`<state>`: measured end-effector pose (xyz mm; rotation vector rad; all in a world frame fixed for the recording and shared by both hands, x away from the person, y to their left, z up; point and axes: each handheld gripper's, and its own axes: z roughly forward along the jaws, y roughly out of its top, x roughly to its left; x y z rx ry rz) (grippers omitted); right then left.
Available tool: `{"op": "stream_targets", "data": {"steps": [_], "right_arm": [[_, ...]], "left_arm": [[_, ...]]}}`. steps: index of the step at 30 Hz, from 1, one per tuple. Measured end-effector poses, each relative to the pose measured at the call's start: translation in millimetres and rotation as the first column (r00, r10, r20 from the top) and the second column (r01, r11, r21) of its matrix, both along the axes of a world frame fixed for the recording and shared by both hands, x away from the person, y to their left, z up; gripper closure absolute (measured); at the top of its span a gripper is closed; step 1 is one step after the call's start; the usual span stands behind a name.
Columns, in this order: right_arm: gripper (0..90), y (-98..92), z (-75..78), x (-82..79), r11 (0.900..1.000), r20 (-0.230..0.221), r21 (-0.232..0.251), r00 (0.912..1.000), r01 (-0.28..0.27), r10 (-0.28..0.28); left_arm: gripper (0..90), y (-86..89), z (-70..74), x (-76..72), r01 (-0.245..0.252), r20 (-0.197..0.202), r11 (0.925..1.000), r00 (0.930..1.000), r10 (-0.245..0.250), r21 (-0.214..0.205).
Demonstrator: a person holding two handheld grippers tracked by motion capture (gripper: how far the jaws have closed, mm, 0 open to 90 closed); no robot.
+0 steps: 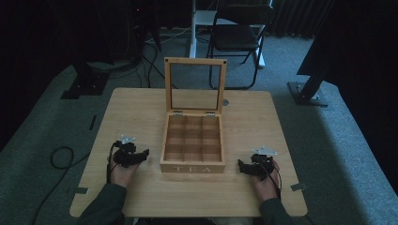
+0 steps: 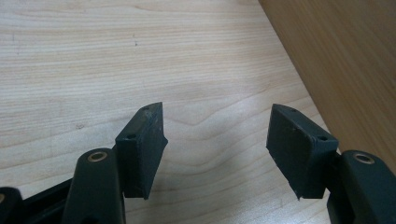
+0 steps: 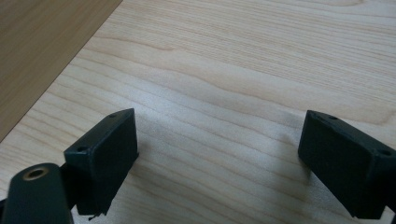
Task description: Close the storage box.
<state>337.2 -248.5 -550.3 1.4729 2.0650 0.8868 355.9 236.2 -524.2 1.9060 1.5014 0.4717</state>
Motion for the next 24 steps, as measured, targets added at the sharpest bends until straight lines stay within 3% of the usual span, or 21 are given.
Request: {"op": "stream_targets", "data": {"steps": [7, 15, 24], "right_arm": [[11.5, 0.7, 0.0, -0.4, 0.9999, -0.002, 0.002, 0.9999, -0.012, 0.012], [11.6, 0.8, -0.1, -0.5, 0.9999, -0.001, 0.002, 0.9999, -0.013, 0.013], [11.6, 0.7, -0.1, -0.6, 0.9999, -0.001, 0.002, 0.9999, -0.013, 0.013]], "left_arm": [[37.1, 1.3, -0.4, 0.8, 0.004, 0.001, 1.0000, 1.0000, -0.004, -0.005], [37.2, 3.2, 5.0, -0.3, 0.011, 0.012, 0.9992, 0.9999, -0.011, -0.039], [38.8, 5.3, 21.6, 6.6, 0.048, 0.039, 0.9988, 0.9981, -0.047, -0.011]]}}
